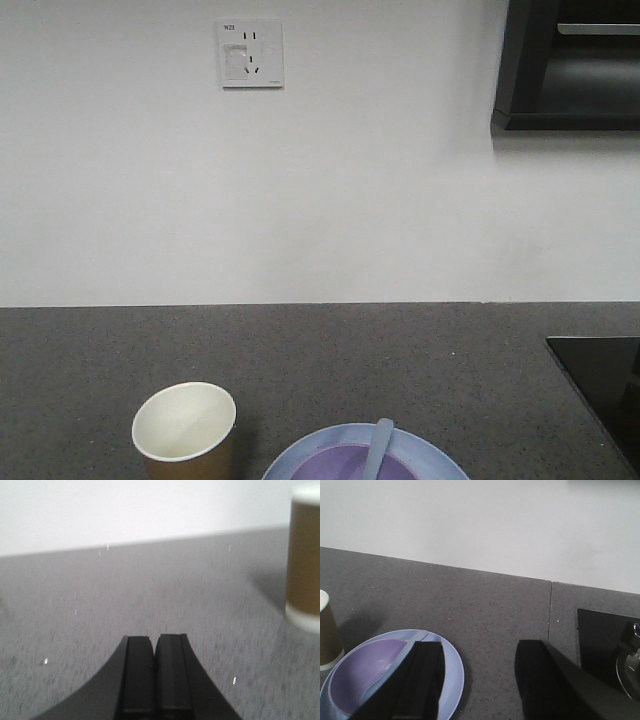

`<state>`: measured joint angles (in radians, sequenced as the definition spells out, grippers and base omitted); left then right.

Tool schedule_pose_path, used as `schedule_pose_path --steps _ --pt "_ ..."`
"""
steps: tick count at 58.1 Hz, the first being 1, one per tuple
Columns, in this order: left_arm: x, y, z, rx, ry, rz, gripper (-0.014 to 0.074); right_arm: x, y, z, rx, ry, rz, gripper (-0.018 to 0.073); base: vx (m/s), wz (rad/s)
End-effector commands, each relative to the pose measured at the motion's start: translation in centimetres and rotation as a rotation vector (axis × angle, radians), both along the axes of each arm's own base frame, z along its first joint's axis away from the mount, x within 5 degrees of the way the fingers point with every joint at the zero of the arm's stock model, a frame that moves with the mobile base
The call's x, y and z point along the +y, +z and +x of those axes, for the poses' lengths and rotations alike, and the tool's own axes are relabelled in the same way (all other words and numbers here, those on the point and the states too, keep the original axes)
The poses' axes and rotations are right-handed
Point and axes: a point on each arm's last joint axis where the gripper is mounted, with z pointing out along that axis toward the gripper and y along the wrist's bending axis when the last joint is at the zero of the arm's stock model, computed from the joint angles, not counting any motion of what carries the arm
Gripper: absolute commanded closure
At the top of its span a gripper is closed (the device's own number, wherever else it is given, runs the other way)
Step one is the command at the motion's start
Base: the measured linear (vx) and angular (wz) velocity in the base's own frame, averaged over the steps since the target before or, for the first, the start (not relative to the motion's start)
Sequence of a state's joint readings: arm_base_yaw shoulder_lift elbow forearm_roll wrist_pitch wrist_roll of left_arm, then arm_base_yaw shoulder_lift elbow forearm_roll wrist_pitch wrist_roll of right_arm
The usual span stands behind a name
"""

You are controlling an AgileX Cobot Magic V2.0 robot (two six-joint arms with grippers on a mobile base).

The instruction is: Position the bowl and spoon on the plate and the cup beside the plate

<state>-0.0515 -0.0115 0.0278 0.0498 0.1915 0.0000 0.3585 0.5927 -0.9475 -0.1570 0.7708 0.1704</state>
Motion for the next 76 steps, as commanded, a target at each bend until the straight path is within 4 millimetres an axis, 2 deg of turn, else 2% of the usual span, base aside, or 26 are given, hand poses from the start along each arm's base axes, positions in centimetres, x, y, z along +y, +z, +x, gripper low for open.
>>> schedule_pose_path --steps 1,56,61,67,76 --pt "-0.1 0.4 0.1 -0.124 -0.004 -0.061 0.0602 0.0 1.5 0.1 -0.101 0.001 0.011 0.0156 0.0 0.0" --pt "-0.1 0.4 0.1 -0.123 -0.004 -0.07 0.0602 -0.2 1.3 -0.1 -0.118 -0.004 -0.011 0.016 0.0 0.0" --pt "-0.1 0.4 0.1 -0.123 -0.004 -0.07 0.0602 -0.5 0.2 -0.3 -0.188 -0.024 -0.008 0.0195 0.0 0.0" --pt "-0.1 0.4 0.1 -0.123 -0.004 -0.07 0.0602 -1.0 -2.5 -0.5 -0.286 -0.08 0.002 0.0267 0.0 0.0" --pt "-0.1 0.4 0.1 -0.123 -0.004 -0.07 0.0602 -1.9 -8.5 -1.2 -0.372 -0.185 0.001 0.0418 0.0 0.0"
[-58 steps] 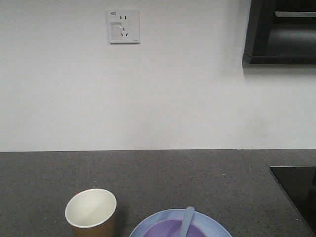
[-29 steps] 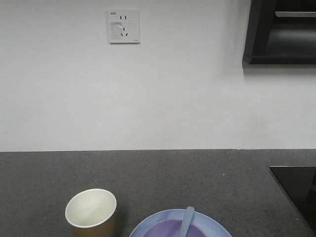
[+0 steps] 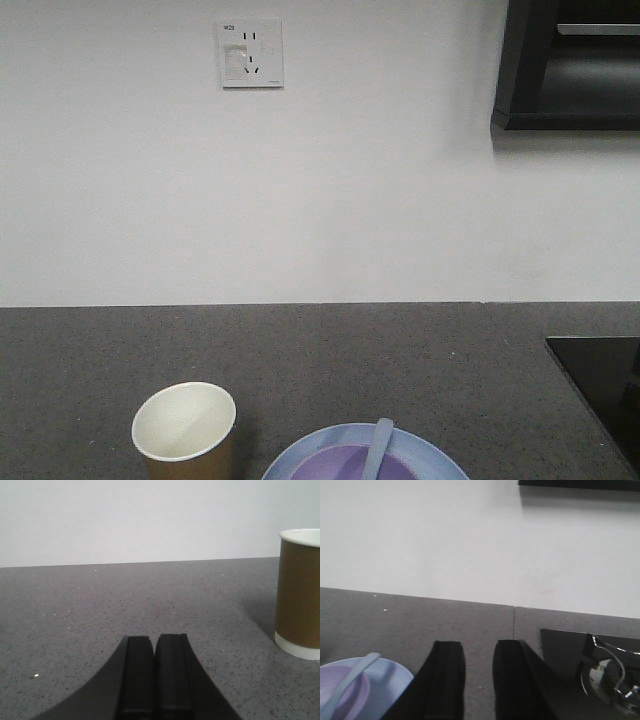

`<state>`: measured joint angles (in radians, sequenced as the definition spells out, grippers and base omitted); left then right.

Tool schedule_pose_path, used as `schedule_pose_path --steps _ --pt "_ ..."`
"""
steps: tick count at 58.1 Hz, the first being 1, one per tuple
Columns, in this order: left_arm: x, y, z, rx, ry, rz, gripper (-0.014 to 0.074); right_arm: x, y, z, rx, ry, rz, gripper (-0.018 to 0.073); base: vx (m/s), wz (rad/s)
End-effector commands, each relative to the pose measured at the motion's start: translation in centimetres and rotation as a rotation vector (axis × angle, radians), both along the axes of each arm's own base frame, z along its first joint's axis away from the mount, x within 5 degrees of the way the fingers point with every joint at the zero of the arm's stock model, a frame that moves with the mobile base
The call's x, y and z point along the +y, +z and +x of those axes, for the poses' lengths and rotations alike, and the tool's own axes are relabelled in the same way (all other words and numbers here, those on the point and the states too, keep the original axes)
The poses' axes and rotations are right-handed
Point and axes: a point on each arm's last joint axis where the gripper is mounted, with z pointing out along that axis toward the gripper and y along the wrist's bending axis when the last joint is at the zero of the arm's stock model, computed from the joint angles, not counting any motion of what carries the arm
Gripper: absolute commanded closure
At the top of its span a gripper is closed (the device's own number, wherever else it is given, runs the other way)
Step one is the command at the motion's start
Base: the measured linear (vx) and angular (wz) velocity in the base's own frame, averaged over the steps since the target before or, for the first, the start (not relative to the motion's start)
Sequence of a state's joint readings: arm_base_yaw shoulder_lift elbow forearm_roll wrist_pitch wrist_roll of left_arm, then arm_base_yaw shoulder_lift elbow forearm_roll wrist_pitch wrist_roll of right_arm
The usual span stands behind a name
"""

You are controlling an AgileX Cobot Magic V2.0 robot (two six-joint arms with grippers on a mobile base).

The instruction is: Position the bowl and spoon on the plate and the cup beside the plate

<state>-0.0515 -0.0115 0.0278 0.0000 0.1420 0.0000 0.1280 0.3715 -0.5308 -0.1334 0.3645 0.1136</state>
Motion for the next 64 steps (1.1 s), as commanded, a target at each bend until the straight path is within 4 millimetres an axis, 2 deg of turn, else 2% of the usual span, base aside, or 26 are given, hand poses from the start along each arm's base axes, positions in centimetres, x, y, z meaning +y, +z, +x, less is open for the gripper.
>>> schedule_pose_path --steps 1,8,15,22,31,64 --pt "0.0 0.0 0.0 -0.076 0.002 -0.018 0.0602 -0.3 -1.6 -0.4 -0.166 -0.045 -0.002 0.044 0.0 0.0" --pt "0.0 0.0 0.0 -0.076 0.002 -0.018 0.0602 -0.7 -6.5 -0.8 -0.169 -0.092 -0.061 0.0573 0.0 0.0" --pt "0.0 0.0 0.0 -0.076 0.002 -0.018 0.0602 -0.6 -10.1 -1.5 -0.182 -0.086 -0.131 0.0574 0.0 0.0" --pt "0.0 0.0 0.0 -0.076 0.002 -0.018 0.0602 -0.6 -13.5 -2.2 -0.204 -0.085 -0.114 0.0573 0.0 0.0" --pt "0.0 0.0 0.0 -0.072 0.002 -0.018 0.0602 -0.7 -13.9 -2.2 -0.13 -0.093 -0.082 0.0573 0.0 0.0" --pt "0.0 0.0 0.0 -0.072 0.002 -0.018 0.0602 -0.7 -14.1 -2.2 -0.116 -0.094 -0.083 0.0571 0.0 0.0"
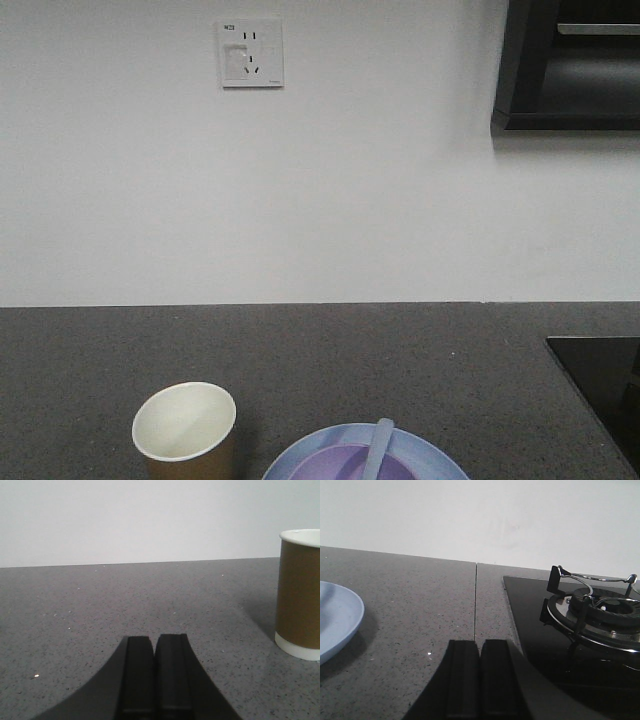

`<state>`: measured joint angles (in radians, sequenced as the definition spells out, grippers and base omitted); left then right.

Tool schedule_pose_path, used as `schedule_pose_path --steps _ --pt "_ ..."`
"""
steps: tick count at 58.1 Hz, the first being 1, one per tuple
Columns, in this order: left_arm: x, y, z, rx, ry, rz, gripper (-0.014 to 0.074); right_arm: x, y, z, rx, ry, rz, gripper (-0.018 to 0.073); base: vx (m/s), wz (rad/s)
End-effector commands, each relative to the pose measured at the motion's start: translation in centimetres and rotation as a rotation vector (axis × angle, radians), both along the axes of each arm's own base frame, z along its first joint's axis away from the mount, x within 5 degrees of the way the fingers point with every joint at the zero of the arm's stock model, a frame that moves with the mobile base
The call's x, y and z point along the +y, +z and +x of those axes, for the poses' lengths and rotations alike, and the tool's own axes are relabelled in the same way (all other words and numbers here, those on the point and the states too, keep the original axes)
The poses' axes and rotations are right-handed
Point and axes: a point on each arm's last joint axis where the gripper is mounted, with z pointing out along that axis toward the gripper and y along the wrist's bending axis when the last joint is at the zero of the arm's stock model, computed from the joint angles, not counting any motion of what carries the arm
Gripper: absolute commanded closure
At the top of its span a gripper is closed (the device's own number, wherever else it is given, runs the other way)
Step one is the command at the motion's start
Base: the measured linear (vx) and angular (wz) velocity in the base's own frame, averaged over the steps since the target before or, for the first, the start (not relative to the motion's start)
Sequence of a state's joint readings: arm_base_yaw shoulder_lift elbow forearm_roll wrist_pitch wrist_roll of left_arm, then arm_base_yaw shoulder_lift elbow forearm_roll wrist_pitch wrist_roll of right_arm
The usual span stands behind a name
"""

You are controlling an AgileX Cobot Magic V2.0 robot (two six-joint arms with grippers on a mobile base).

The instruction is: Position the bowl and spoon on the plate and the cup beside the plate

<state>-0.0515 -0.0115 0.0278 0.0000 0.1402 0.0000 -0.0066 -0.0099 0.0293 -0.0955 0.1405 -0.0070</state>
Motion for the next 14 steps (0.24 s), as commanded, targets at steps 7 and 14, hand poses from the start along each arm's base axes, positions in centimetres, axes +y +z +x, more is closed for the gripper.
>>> schedule_pose_path --steps 7,14 --pt "0.01 -0.05 0.03 -0.071 0.002 -0.018 0.0602 0.03 0.18 0.03 -0.071 0.001 -0.002 0.0571 0.0 0.0" --pt "0.01 -0.05 0.03 -0.071 0.002 -0.018 0.0602 0.03 0.18 0.03 -0.071 0.001 -0.002 0.0571 0.0 0.0"
